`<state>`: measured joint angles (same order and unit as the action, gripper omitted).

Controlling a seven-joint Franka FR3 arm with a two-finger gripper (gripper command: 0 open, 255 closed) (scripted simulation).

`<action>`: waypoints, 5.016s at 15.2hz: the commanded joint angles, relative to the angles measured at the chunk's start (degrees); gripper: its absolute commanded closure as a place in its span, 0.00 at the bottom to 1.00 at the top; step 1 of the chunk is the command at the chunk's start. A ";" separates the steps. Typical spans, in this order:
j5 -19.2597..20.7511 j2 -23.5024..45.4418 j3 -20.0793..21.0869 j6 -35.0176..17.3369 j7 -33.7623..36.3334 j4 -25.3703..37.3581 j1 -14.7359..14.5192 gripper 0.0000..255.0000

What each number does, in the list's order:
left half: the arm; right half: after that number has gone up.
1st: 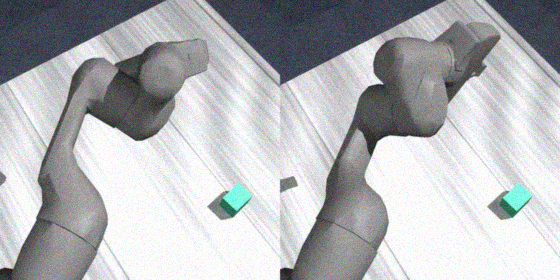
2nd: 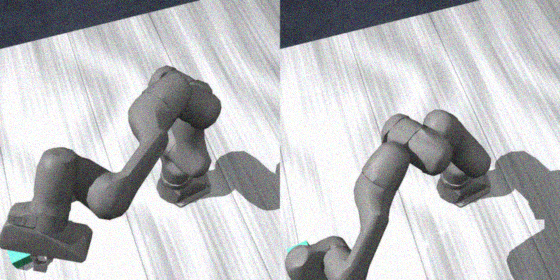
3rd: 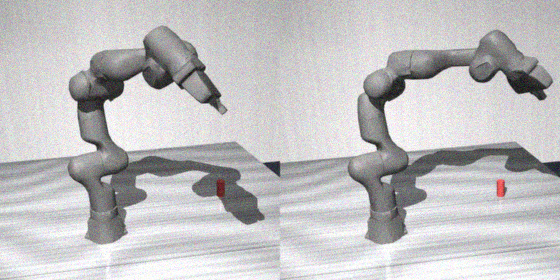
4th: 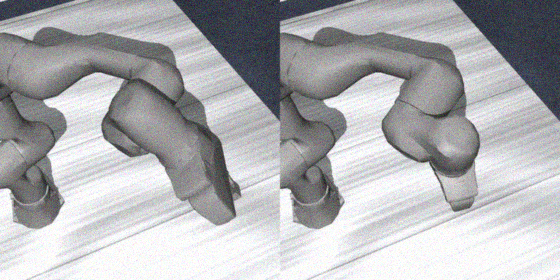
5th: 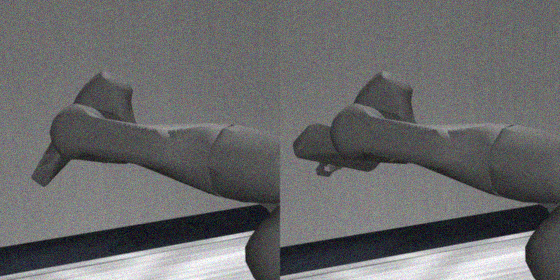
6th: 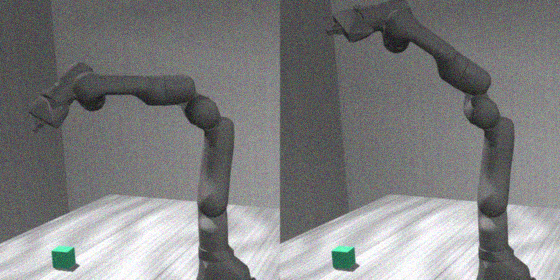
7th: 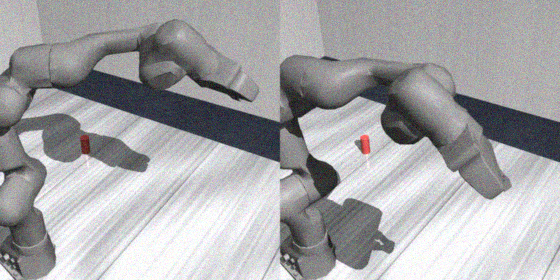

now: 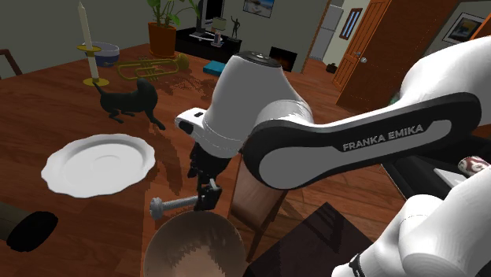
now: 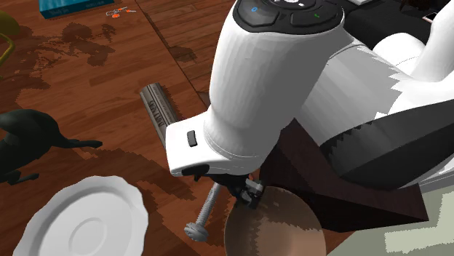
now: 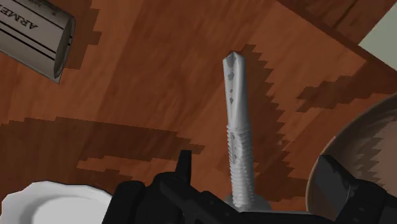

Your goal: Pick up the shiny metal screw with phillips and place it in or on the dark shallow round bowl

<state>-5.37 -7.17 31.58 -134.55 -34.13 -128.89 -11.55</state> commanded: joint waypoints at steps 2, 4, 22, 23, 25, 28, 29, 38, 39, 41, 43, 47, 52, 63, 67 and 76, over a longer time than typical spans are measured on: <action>1.49 1.23 -0.41 -3.02 -6.86 -1.54 -0.17 0.00; 2.42 2.54 -0.17 -4.52 -6.20 -1.89 -0.05 0.00; 3.77 4.32 0.02 -6.42 -5.26 -2.24 0.05 1.00; 3.77 4.32 0.02 -6.42 -5.26 -2.24 0.05 1.00; 3.77 4.31 0.04 -6.43 -5.24 -2.26 0.03 1.00; 2.69 2.88 -0.14 -4.07 -6.02 -1.15 -0.01 1.00; 2.38 2.43 -0.22 -3.29 -6.24 -0.75 -0.03 1.00; 0.36 -0.93 -0.96 3.79 -7.73 3.35 -0.13 1.00; 0.21 -1.23 -1.04 4.57 -7.85 3.86 -0.13 1.00; -0.05 -1.79 -1.21 6.14 -8.05 4.93 -0.14 1.00; -0.26 -2.28 -1.38 7.69 -8.21 6.04 -0.13 1.00; -0.58 -3.10 -1.70 10.80 -8.46 8.40 -0.10 1.00; -3.16 -8.56 0.08 12.07 -5.54 4.99 -2.53 1.00; -7.13 -15.54 4.52 10.99 0.79 -1.76 -7.16 1.00; -7.08 -14.63 5.31 7.75 1.05 -4.13 -7.10 1.00; -6.61 -12.42 6.89 1.96 1.79 -7.84 -6.77 1.00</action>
<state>-11.99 -19.64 38.42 -132.40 -32.37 -136.62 -18.32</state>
